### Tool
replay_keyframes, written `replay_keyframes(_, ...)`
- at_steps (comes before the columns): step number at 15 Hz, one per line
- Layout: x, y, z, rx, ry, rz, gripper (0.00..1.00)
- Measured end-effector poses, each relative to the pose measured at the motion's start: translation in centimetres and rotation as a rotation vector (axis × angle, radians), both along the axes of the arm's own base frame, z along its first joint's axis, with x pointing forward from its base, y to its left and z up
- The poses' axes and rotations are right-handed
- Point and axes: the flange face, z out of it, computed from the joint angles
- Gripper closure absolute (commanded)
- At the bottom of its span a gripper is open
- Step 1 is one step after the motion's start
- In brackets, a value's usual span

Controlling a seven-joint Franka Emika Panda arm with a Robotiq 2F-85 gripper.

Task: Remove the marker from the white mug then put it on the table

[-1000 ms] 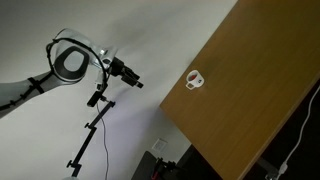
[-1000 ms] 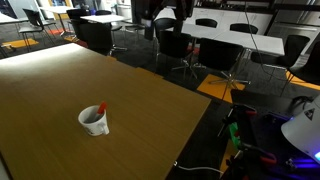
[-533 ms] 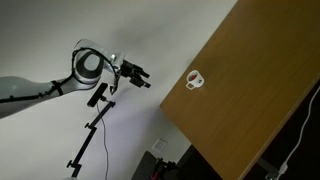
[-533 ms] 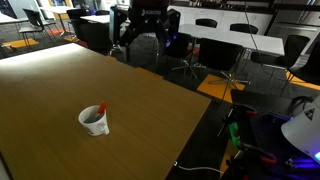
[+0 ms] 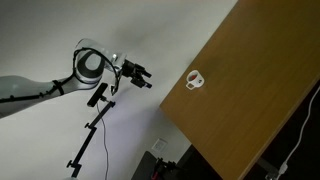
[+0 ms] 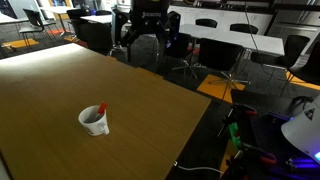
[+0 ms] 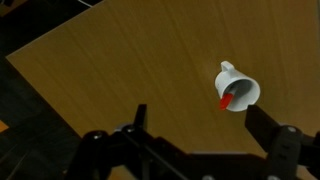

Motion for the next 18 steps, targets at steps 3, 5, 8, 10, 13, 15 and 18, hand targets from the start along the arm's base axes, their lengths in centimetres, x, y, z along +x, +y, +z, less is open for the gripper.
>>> replay_keyframes(3,0.5,-0.5,-0.9,-0.042,-0.026,-0.165,0.0)
replay_keyframes(5,1.0,-0.2,-1.7,-0.066,-0.049,-0.272,0.0)
replay_keyframes(8,1.9,0.6,-3.1,-0.084,-0.077,-0.398,0.0)
replay_keyframes(10,2.5,1.3,-4.0,-0.088,-0.086,-0.458,0.0)
replay_keyframes(13,3.3,2.4,-5.4,-0.116,-0.093,-0.542,0.0)
replay_keyframes(15,3.7,3.2,-6.3,-0.15,-0.091,-0.59,0.0)
replay_keyframes(18,4.4,4.3,-7.3,-0.212,-0.084,-0.649,0.0)
